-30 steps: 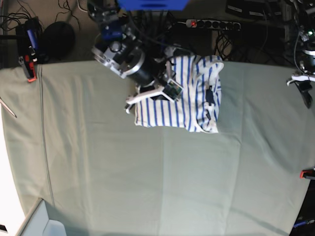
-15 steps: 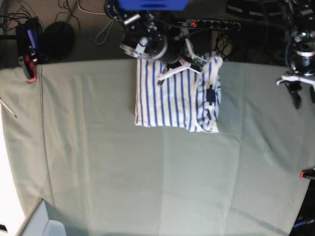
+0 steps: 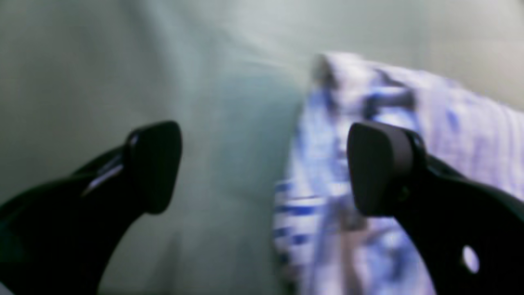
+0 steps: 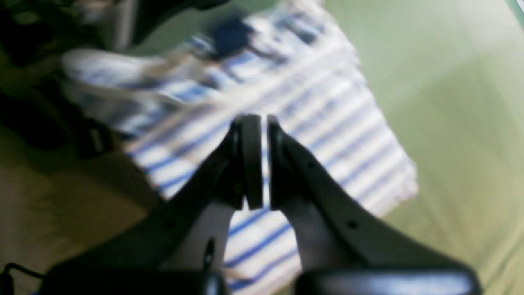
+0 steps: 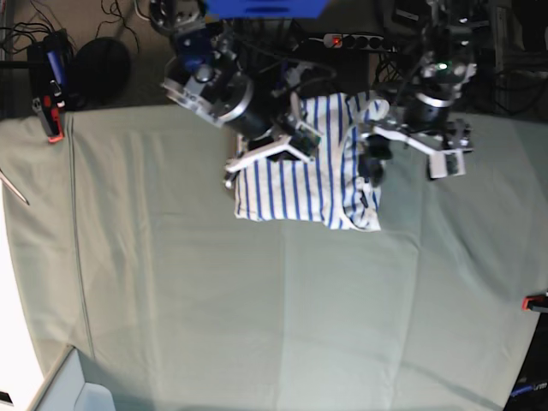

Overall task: Layout the t-shirt on the table in an organized manner, then fold the t-shirt properly
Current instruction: 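Lower the left gripper beside the right gripper and grasp the folded stack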

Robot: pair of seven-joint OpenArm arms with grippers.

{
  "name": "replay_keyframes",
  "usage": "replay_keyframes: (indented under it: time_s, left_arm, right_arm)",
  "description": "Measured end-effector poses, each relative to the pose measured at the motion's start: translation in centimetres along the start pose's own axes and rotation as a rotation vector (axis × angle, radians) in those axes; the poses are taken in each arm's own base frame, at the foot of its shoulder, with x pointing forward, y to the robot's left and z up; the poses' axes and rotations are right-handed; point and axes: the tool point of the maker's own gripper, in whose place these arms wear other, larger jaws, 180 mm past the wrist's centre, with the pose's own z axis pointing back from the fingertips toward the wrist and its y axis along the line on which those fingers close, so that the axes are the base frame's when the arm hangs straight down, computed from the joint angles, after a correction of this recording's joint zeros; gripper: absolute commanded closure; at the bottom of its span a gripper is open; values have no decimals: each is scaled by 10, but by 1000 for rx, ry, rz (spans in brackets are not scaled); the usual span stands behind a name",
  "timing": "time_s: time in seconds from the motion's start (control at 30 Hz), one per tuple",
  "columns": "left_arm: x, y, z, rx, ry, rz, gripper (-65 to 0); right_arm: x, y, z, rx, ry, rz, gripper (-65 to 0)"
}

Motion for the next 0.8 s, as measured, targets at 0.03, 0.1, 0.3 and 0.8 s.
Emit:
replay_keyframes:
  time_s: [0.03,0.1,0.3,0.8]
  left_arm:
    - [-6,-8,-3,-21,20,1,-619]
    - [-17,-15,-9,-40,50,1,-619]
    - [-36,-35,-26,-90,95,-5,-619]
    - [-51,-33,-47,-126,128,255,-454]
  right_arm:
    - [-4,-5,1,-14,7,-8,0]
    - [-11,-14,4,-39,23,-25,0]
    - [-23,-23,9,-69,45,-50,0]
    - [-32,-24,12,-77,70,-61,0]
